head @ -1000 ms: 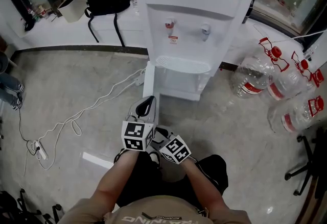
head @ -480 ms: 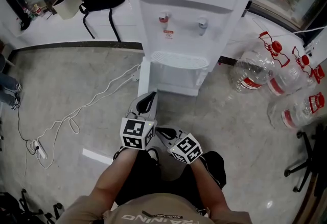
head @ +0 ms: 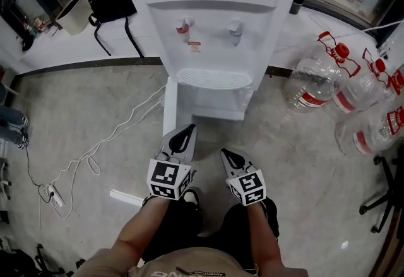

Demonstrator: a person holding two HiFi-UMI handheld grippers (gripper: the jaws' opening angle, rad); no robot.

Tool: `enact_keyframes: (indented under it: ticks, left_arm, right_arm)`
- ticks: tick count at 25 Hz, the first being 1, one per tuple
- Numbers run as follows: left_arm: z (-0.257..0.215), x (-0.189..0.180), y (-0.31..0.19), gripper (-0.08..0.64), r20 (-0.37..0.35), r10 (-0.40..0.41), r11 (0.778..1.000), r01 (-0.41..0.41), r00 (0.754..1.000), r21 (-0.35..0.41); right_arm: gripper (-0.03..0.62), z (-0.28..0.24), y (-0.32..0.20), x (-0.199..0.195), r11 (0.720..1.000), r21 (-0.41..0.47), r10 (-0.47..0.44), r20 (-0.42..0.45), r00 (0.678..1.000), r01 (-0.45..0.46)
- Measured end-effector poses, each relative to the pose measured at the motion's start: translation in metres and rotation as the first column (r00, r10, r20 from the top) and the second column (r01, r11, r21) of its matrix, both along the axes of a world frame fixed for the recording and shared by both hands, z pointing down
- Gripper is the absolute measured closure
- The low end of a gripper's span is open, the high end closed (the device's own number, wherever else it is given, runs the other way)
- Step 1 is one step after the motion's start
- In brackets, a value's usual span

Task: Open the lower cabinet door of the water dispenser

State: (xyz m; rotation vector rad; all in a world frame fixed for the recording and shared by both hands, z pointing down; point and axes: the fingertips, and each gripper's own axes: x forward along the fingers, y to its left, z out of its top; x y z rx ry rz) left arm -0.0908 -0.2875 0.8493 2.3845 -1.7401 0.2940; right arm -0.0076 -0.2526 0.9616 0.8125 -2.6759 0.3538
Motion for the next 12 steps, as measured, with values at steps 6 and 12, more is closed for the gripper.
enact_keyframes:
  ticks: [6, 12]
  left_arm:
    - [0.011, 0.042, -0.012, 0.552, -0.027, 0.049, 0.998, -0.050, 0.998, -0.035]
    - [-0.003, 0.070, 0.004, 0.552, 0.039, 0.139, 0.978, -0.131, 0.989, -0.163]
  right_arm:
    - [0.582, -0.025, -0.029, 0.035, 0.985, 0.037, 0.171, 0.008, 0.985, -0.171]
    - [0.581, -0.097, -0.022, 0.050, 0.970, -0.025, 0.241, 0.022, 0.970, -0.240]
